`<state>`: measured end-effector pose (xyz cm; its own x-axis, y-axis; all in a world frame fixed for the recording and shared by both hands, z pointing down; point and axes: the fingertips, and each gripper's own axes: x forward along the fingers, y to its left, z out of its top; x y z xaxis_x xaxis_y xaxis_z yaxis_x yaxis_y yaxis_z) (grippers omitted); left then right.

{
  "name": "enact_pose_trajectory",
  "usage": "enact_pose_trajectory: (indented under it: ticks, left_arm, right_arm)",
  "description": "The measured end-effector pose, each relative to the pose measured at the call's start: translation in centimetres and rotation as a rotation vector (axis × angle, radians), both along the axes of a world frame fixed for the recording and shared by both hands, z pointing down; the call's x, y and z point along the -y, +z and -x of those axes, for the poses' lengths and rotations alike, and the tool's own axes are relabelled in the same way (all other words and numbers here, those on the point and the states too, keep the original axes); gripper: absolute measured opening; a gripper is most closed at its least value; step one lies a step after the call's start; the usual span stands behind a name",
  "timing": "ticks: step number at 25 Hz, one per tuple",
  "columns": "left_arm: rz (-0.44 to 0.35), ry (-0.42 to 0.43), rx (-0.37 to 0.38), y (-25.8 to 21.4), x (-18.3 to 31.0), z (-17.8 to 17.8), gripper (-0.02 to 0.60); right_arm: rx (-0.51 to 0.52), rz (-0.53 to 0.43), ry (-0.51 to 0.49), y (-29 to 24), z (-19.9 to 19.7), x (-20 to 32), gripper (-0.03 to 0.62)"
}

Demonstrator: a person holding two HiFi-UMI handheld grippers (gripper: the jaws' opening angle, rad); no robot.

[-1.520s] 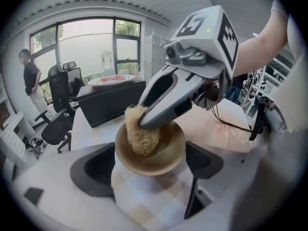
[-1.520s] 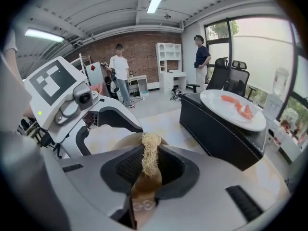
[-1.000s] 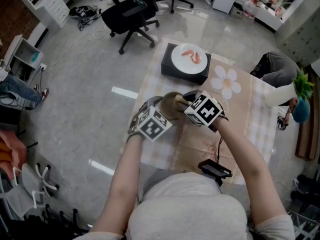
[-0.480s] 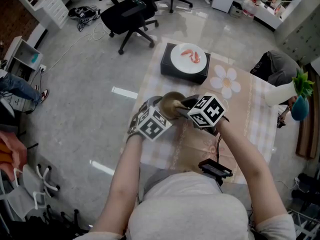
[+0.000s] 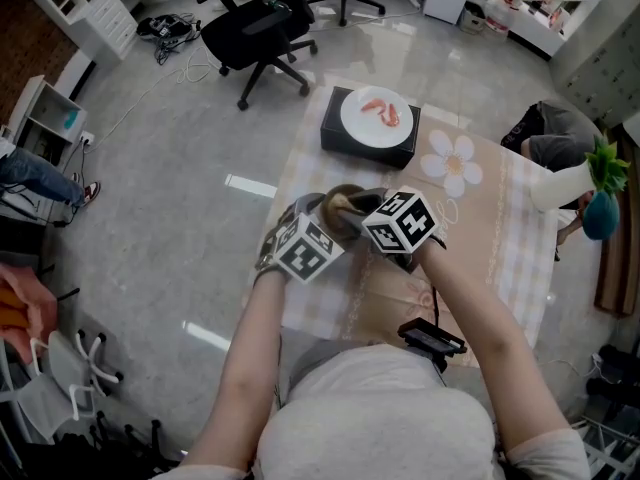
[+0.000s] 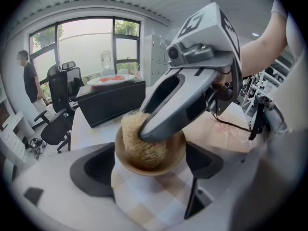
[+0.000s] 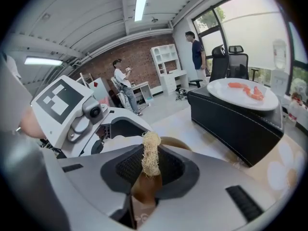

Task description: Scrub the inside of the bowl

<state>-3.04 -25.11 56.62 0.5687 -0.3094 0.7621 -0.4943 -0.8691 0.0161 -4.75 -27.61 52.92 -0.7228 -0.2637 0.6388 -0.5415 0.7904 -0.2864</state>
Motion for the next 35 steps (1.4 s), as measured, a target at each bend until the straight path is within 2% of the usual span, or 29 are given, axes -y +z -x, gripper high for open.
enact_pose_trajectory:
  ticks: [6,23,35]
  left_arm:
    - [-0.001,0.001,0.001,0.0,0.1,-0.1,0.436]
    - [-0.001,-0.005,0.005,0.2,0.0,0.0,0.436]
    - [-0.032,0.009,0.042,-0.1,-0.3,0.3,0.436]
  right_arm:
    - [-0.004,-0.060,0.079,0.0,-0.6,1.5,0.084]
    - [-0.178,-0.139,0.013,0.2,-3.7,0.2,0.084]
    - [-0.129,-0.201,0.066,-2.4,-4.4,-0.5,0.086]
